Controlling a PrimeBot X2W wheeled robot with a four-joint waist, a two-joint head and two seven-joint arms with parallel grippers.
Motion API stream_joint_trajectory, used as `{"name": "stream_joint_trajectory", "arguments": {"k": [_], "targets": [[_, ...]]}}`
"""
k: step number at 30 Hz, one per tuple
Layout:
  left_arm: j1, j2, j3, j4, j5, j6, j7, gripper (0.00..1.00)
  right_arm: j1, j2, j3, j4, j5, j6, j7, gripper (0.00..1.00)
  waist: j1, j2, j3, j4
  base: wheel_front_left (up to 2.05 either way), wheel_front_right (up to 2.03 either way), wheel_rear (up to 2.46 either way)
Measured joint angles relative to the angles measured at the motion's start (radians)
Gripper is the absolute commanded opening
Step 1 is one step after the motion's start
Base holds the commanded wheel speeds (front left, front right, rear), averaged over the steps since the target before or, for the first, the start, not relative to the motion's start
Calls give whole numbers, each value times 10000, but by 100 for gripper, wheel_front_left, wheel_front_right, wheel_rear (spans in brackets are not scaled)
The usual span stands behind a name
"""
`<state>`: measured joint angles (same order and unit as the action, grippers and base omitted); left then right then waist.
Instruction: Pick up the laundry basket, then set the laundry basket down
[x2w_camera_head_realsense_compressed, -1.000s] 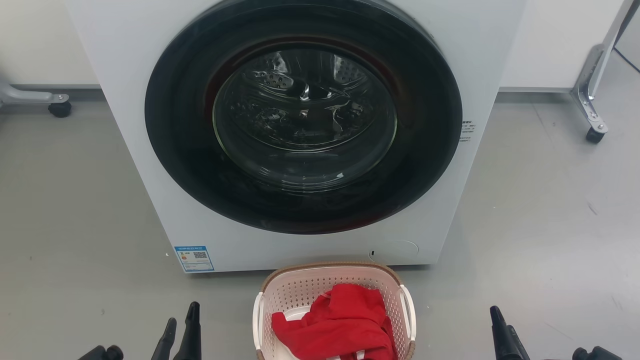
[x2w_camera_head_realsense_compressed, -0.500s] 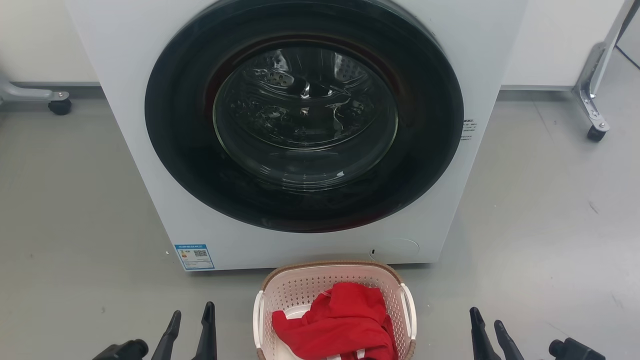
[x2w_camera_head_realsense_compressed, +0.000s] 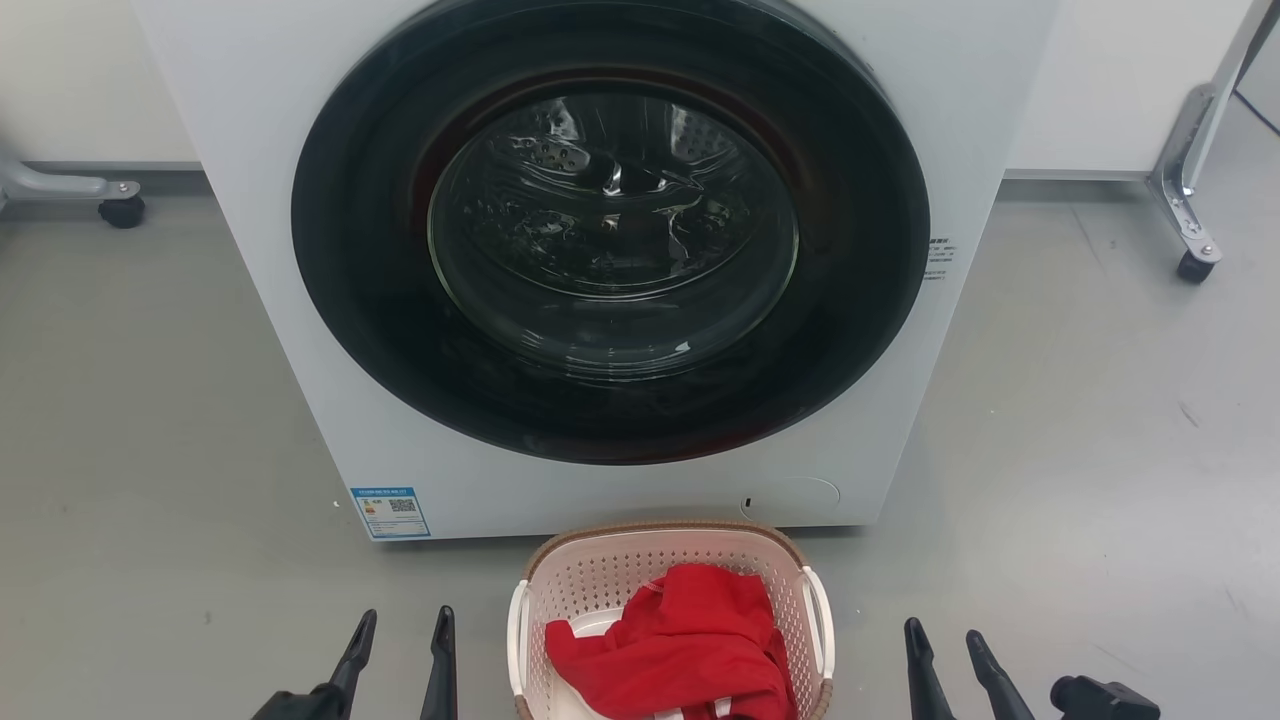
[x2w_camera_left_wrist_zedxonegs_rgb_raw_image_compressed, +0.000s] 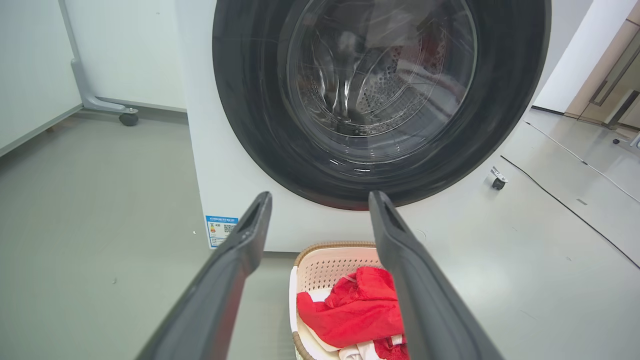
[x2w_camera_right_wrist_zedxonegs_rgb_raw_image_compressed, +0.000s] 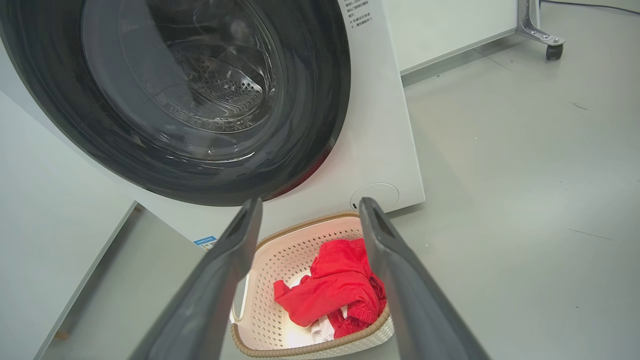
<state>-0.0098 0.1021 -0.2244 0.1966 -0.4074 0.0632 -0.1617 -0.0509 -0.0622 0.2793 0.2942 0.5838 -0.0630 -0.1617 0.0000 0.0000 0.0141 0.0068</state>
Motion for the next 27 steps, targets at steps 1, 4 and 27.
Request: {"name": "stream_joint_trajectory", "arguments": {"k": [1, 4, 27], "targets": [[2, -2, -25, -4, 119, 33, -48, 100, 0, -2, 48, -4, -169, -25, -58, 100, 0, 1, -2, 1, 0, 0, 0], [21, -4, -61, -29, 621, 92, -173, 100, 0, -2, 178, -15, -531, -84, -167, 100, 0, 0, -8, 3, 0, 0, 0], [376, -136, -205, -136, 3156, 610, -878, 100, 47, -8, 966, -180, -3336, -516, -874, 100, 0, 1, -44, 45, 0, 0, 0]]}}
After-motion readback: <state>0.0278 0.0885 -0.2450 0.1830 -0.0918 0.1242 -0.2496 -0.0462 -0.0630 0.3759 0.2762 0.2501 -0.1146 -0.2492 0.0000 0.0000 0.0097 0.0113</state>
